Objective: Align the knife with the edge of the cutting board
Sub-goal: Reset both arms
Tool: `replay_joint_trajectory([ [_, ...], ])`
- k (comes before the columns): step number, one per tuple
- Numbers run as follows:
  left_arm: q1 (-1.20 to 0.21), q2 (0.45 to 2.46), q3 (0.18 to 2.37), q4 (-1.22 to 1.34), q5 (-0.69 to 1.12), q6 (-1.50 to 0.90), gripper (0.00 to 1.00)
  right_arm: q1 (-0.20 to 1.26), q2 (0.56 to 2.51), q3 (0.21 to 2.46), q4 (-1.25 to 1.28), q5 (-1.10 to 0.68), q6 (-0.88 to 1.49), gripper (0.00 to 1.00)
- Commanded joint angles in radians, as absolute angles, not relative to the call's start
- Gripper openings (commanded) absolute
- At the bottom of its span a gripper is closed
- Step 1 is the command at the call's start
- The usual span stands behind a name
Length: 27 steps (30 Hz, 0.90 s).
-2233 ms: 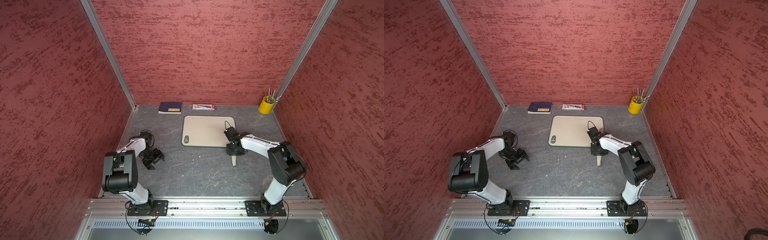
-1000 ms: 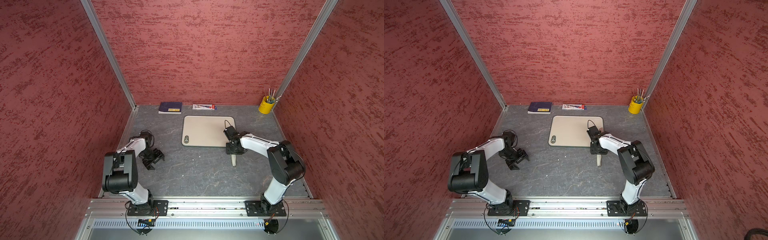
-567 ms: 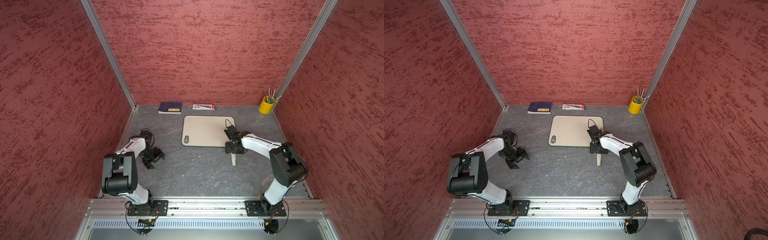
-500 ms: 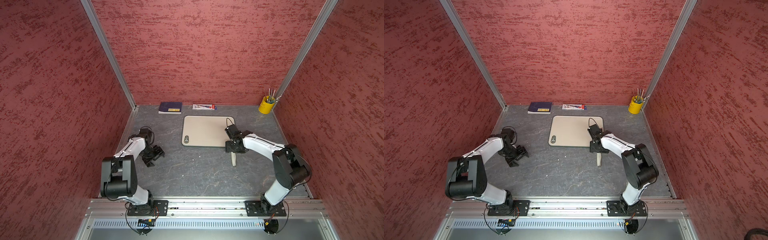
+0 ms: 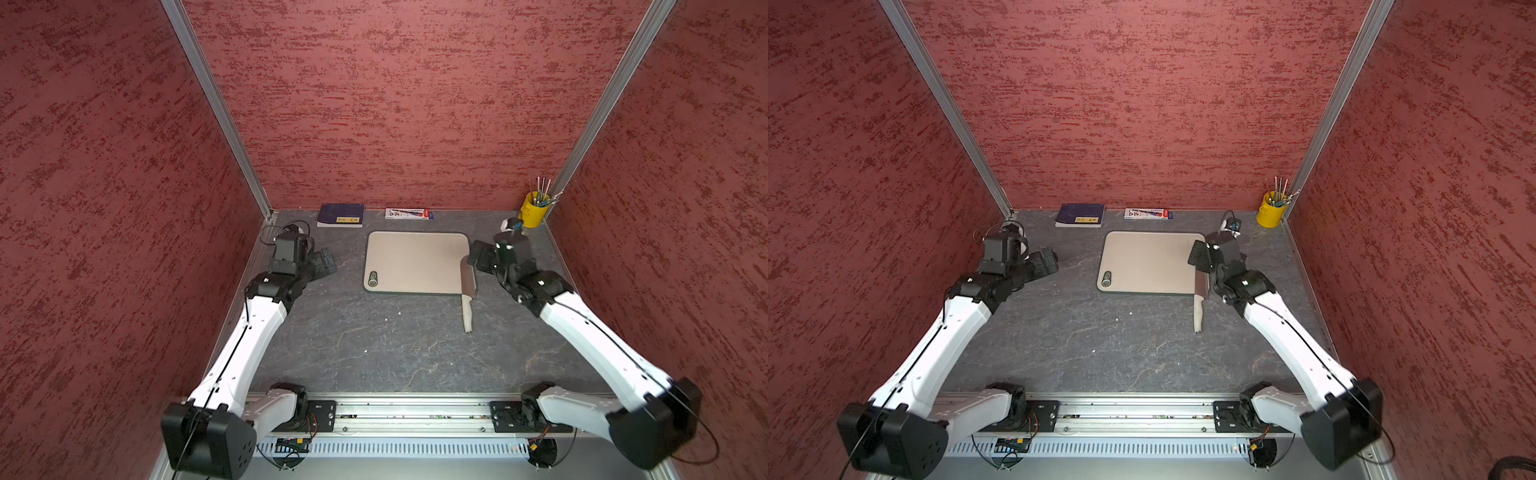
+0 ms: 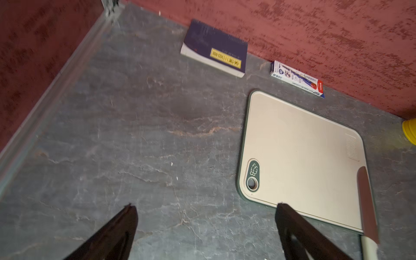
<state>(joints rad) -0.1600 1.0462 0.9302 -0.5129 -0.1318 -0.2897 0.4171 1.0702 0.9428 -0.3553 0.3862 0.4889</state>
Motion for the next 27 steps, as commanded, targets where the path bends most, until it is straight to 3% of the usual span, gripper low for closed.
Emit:
replay_joint_trajectory([
  [1,-0.207,0.937,0.707,-0.114,-0.232,-0.097,1.00,0.410,0.990,0.730,-0.066,0.536,0.395,0.98],
  [5,-0.216,0.843,0.529,0.003,-0.150,-0.075,1.00,0.410,0.967,0.686,-0.179,0.526,0.187,0.98],
  [8,-0.217,0.853,0.501,-0.037,-0.147,-0.088,1.00,0.403,0.960,0.584,-0.031,0.632,0.098,0.98],
  [15,-0.194,0.915,0.429,0.090,-0.158,-0.072,1.00,0.300,1.020,0.434,0.235,0.564,0.050,0.98],
  [21,-0.143,1.074,0.377,0.352,-0.119,0.013,1.00,0.220,1.228,0.328,0.631,0.481,0.004,0.98],
  [27,0.006,1.253,0.308,0.709,0.021,-0.021,1.00,0.156,1.518,0.404,0.916,0.439,-0.050,0.98],
])
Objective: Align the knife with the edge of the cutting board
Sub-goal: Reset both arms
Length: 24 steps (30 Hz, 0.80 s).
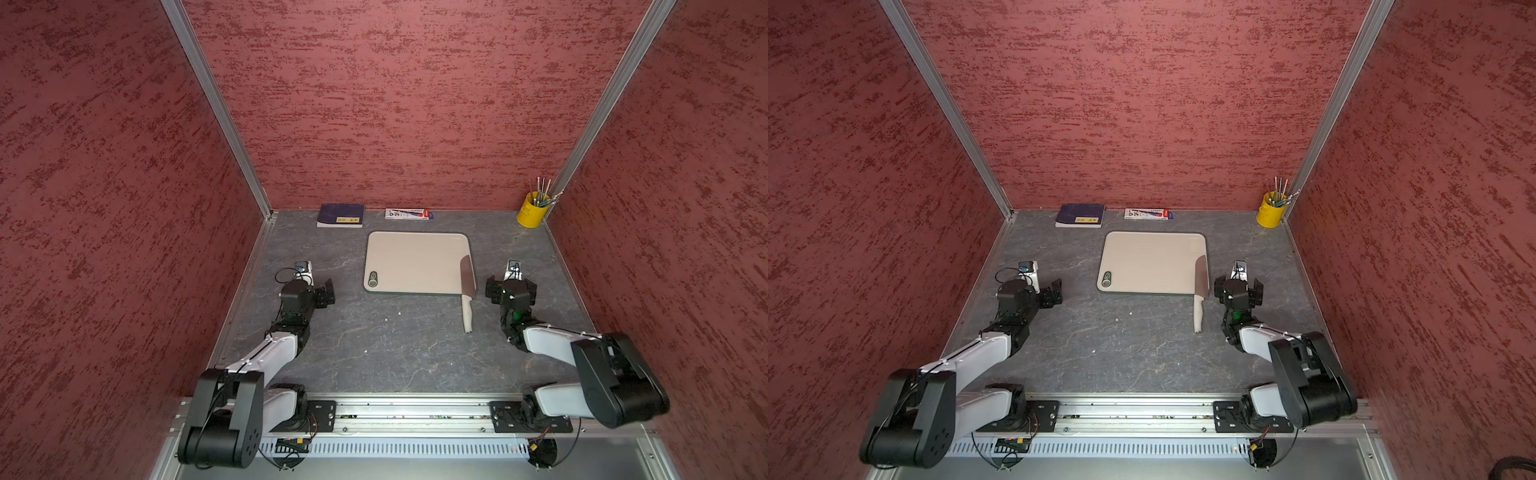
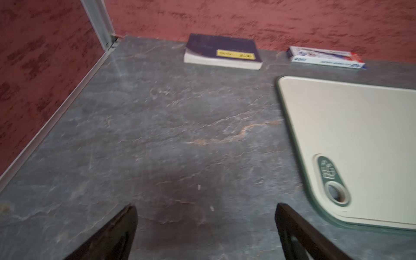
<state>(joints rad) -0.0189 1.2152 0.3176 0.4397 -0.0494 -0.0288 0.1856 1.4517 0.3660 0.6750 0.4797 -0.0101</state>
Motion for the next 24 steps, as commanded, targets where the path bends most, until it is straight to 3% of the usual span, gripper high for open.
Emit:
replay_joint_trajectory([
  [1,0.030,1.289,0.327,0.723,0.041,-0.026,1.00,0.141,1.490,0.416,0.828,0.398,-0.019,0.98],
  [3,0.053,1.357,0.377,0.724,0.095,-0.009,1.00,0.116,1.481,0.344,0.948,0.309,-0.023,0.98],
  [6,0.033,1.519,0.334,0.977,0.132,0.041,1.00,0.100,1.601,0.264,1.233,0.260,-0.040,0.98],
  [10,0.036,1.526,0.377,0.873,0.098,0.029,1.00,0.051,1.550,0.381,0.918,0.184,0.015,0.99],
  [24,0.057,1.534,0.384,0.883,0.126,0.009,1.00,0.035,1.549,0.366,0.957,0.161,0.018,0.98],
])
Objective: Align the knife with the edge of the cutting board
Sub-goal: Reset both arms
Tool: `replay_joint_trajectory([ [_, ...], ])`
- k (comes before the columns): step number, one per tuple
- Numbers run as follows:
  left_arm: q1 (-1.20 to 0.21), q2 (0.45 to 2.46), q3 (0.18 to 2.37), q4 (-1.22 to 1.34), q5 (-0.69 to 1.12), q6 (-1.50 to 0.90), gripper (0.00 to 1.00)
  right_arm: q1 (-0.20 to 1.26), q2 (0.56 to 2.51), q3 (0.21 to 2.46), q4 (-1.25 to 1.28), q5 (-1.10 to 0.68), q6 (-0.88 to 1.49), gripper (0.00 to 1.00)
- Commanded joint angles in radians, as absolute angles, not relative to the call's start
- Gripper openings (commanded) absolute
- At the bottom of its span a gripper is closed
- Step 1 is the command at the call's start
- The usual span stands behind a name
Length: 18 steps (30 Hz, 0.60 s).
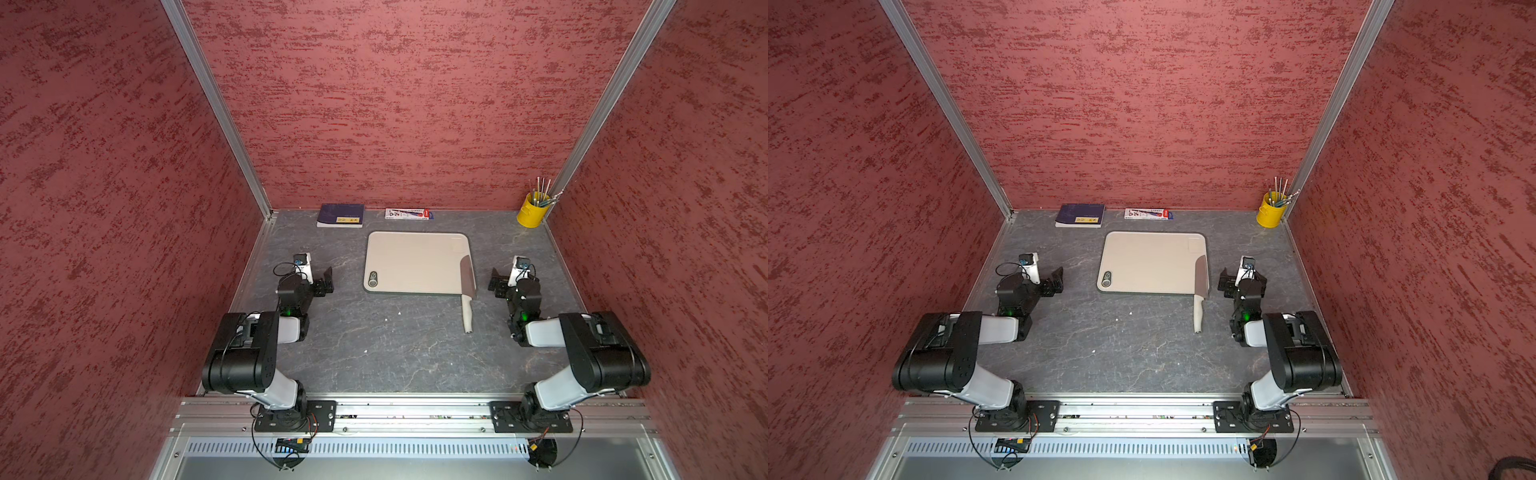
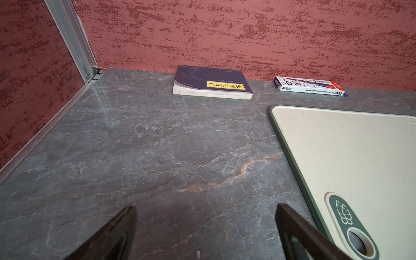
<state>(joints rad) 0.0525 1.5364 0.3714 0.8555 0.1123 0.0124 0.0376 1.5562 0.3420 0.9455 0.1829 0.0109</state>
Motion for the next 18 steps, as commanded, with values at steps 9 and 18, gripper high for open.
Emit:
replay_joint_trajectory([
  [9,0.057,1.533,0.383,0.881,0.126,0.009,1.00,0.034,1.549,0.368,0.952,0.161,0.019,0.98],
  [18,0.058,1.532,0.383,0.881,0.125,0.009,1.00,0.035,1.546,0.358,0.964,0.153,0.018,0.98],
])
